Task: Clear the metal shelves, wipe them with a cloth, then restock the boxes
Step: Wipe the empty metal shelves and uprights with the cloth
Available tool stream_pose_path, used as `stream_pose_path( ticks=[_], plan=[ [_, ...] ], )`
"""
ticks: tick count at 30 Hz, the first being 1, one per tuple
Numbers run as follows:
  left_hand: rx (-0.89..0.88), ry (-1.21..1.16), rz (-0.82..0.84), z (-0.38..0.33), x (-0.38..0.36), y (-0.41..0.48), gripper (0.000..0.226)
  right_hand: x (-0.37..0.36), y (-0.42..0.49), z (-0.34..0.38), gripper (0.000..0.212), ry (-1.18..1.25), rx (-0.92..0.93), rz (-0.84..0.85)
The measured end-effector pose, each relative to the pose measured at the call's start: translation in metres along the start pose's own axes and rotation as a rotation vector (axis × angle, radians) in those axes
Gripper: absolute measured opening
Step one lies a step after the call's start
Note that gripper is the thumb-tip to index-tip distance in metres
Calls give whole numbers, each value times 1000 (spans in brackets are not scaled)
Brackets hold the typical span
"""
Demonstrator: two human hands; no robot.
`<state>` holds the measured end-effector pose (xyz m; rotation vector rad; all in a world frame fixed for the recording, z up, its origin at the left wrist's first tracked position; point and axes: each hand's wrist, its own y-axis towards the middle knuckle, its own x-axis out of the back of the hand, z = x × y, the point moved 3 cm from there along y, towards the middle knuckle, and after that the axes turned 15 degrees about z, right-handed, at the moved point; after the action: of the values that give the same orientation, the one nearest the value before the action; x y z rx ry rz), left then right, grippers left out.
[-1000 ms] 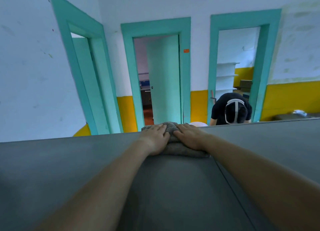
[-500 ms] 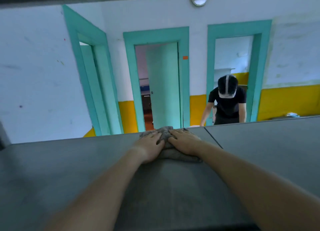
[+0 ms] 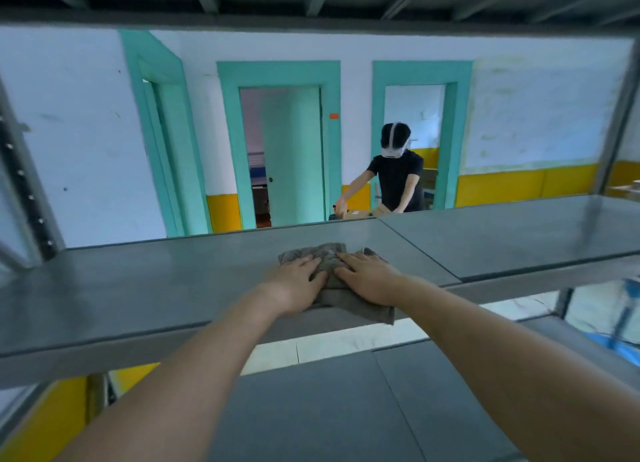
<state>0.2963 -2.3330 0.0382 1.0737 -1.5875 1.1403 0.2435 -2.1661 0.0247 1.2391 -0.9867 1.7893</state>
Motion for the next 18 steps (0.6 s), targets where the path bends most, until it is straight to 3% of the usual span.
stream_pose_path(
  ticks=[18],
  plan=[
    [53,59,-68,12,-10,-59,62,-9,-26,60,54,-24,97,-41]
  ],
)
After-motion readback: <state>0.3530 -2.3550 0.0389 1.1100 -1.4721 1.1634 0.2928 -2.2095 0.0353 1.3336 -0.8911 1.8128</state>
